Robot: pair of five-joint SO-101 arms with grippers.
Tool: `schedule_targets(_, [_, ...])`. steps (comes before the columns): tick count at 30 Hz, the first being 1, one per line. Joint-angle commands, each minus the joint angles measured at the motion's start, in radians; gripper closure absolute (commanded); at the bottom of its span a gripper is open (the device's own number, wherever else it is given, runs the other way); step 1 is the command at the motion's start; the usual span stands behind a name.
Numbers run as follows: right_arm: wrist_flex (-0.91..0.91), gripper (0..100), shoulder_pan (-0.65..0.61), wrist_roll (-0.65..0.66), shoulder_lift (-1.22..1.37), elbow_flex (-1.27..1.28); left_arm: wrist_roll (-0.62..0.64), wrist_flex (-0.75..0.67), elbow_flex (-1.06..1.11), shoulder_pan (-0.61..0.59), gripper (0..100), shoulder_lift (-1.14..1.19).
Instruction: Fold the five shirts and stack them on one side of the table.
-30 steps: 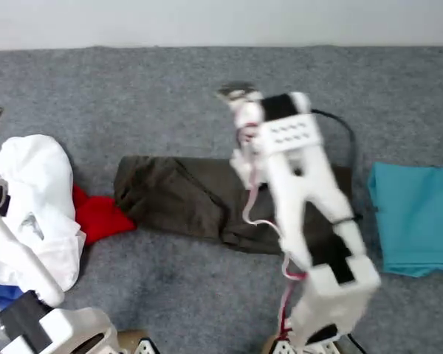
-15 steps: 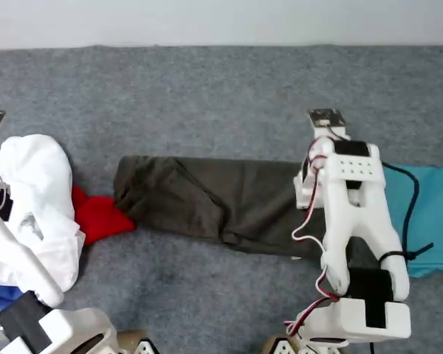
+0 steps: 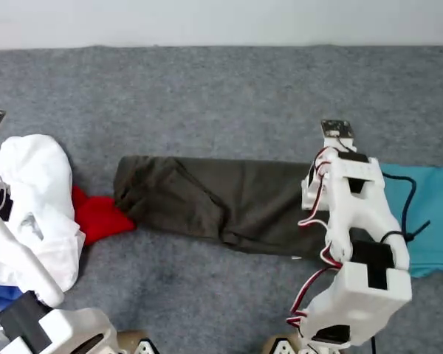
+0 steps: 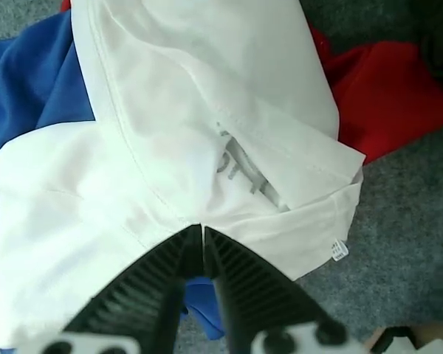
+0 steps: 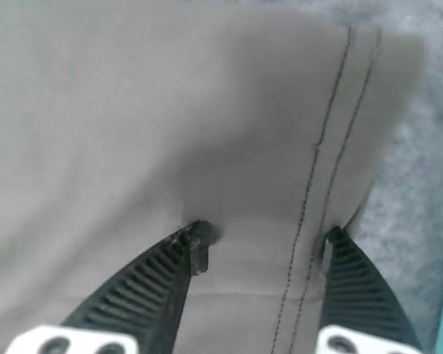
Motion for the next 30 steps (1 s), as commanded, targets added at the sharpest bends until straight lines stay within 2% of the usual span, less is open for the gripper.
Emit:
schedule_targets(1, [0.044, 76.3, 0.010, -0.025, 0.024, -0.031, -0.002, 0.011, -0.007, -0.003, 98, -0.049])
schedule_targets(6, [0.091, 99.7, 0.013, -0.017, 0.056, -0.068, -0.002, 0.029, -0.007, -0.003, 98, -0.052])
schedule_targets(8, [0.094, 97.2, 0.013, 0.018, 0.059, -0.069, -0.002, 0.031, -0.007, -0.003, 98, -0.054])
schedule_targets(11, [0.101, 98.7, 0.013, 0.061, 0.051, -0.071, -0.002, 0.031, -0.007, -0.003, 98, -0.055])
schedule_targets(18, [0.240, 98.8, 0.010, 0.166, -0.108, -0.123, -0.003, 0.031, -0.012, -0.002, 98, -0.055])
schedule_targets(23, [0.364, 98.8, 0.039, 0.328, -0.252, -0.190, -0.003, 0.031, -0.012, -0.002, 98, -0.055])
schedule_targets(30, [0.559, 98.8, 0.166, 0.555, -0.271, -0.439, -0.003, 0.031, -0.012, 0.000, 98, -0.055])
